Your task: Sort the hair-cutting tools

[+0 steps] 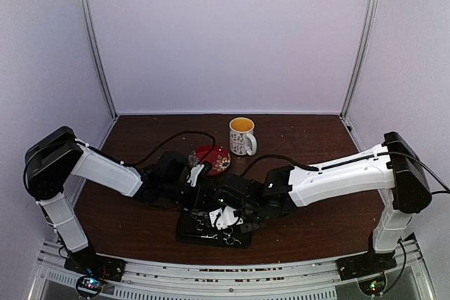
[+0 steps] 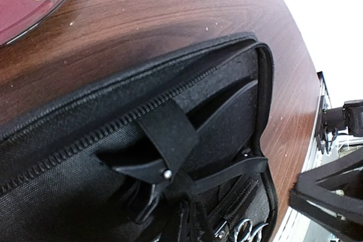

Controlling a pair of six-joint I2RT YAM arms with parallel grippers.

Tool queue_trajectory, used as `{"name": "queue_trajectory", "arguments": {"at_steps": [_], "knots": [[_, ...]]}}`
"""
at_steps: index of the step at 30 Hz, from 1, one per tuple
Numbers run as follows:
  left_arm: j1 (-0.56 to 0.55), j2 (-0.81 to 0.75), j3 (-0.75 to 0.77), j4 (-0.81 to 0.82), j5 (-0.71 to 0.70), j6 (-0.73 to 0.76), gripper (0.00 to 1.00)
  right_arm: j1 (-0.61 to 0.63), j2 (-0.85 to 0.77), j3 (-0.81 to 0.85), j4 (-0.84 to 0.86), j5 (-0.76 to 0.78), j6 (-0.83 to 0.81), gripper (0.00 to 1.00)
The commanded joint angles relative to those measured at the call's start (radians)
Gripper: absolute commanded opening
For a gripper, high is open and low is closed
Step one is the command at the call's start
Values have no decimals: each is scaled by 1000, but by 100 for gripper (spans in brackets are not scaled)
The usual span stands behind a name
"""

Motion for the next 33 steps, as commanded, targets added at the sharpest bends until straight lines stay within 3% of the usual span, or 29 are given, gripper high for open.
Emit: {"name": "queue_trajectory", "arguments": {"at_steps": [1,22,33], "knots": [[7,10,23,54,27,-8,0,21,42,5,0,127,-64,29],[10,28,23,62,44,-16,0,27,142,-2,95,266,-86,30],[9,30,25,59,48,-15,0,24,167,-21,108,299,-96,19]]}}
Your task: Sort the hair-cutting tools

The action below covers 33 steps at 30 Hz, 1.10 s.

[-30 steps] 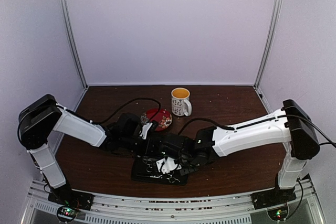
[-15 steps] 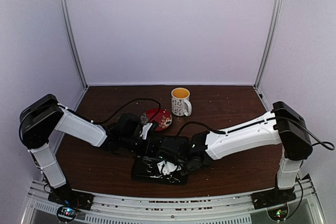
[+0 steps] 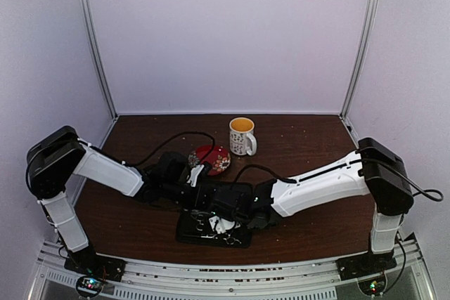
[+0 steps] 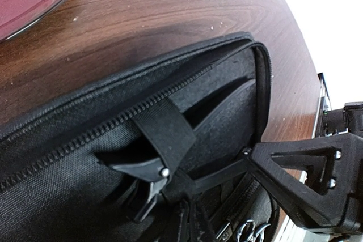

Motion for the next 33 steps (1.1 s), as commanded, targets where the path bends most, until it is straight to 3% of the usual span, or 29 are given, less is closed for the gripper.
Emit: {"name": "queue_trajectory", "arguments": {"at_steps": [1,4,7,13,18,24,33], "knots": [[1,11,23,49,36,-6,0,0,18,-13,14,47,4,16],[2,10,22,49,37,-5,0,-11,7,-15,10,28,11,6],[3,4,18,49,37,-3,0,-45,-41,-27,9,-54,27,4],[2,0,11,50,45,4,0,-182,-102,45,-91,-392,123,2],[2,0,15,50,55,8,0,-300,-13,159,-209,-641,166,1],[2,-2,14,45,58,7,0,-330,-4,157,-194,-653,188,5],[3,-1,17,42,49,3,0,-326,-80,143,-187,-635,256,24]]}}
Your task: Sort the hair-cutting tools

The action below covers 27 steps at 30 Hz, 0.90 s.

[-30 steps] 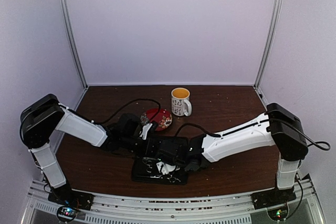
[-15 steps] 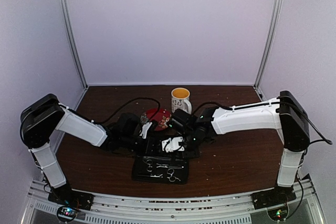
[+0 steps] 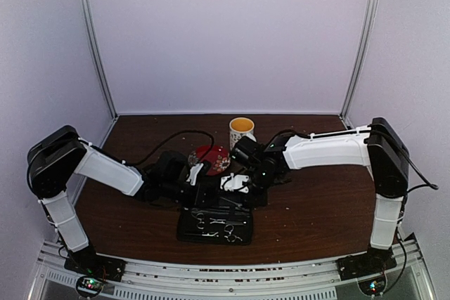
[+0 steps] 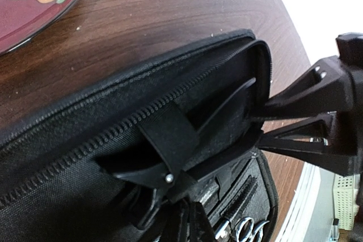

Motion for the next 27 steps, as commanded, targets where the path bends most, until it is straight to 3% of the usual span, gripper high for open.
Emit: {"name": "queue_trajectory", "arguments": {"at_steps": [1,13,27], "knots": [[-10,-8,17,18,41,2,0,1,-80,2,11,13,67,26],[-10,-6,20,14,35,0,0,97,-86,-68,114,137,138,35],[-10,-8,13,20,37,-2,0,128,4,-44,112,268,132,37]]}}
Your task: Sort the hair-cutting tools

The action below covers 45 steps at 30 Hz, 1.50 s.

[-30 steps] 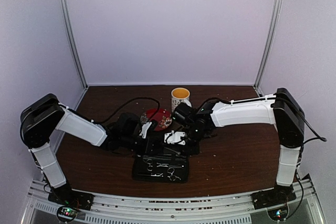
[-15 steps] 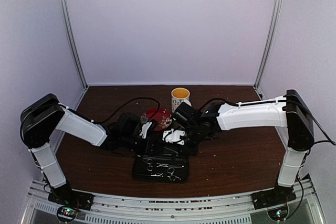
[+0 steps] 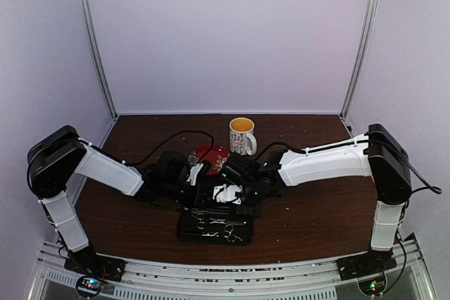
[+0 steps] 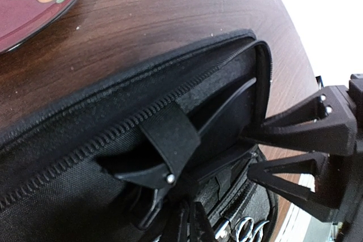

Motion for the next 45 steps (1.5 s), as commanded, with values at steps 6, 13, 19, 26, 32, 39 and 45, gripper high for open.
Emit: {"name": "queue_trajectory", "arguments": {"at_steps": [6,13,19,26,32,39,45], "knots": [[-10,-6,10,24,35,0,0,5,41,25,7,90,-5,36],[-10,-6,8,28,42,-2,0,4,52,23,4,116,-63,22],[-10,-8,9,46,63,0,0,5,18,1,38,145,-200,20],[-10,-9,14,51,76,1,0,4,64,47,60,158,-233,21],[-11,-16,7,49,76,-3,0,5,108,98,81,201,-198,24],[-10,-18,5,47,71,0,0,3,115,103,94,161,-175,30],[-10,-21,4,40,63,5,0,2,115,38,181,126,-252,31]]}}
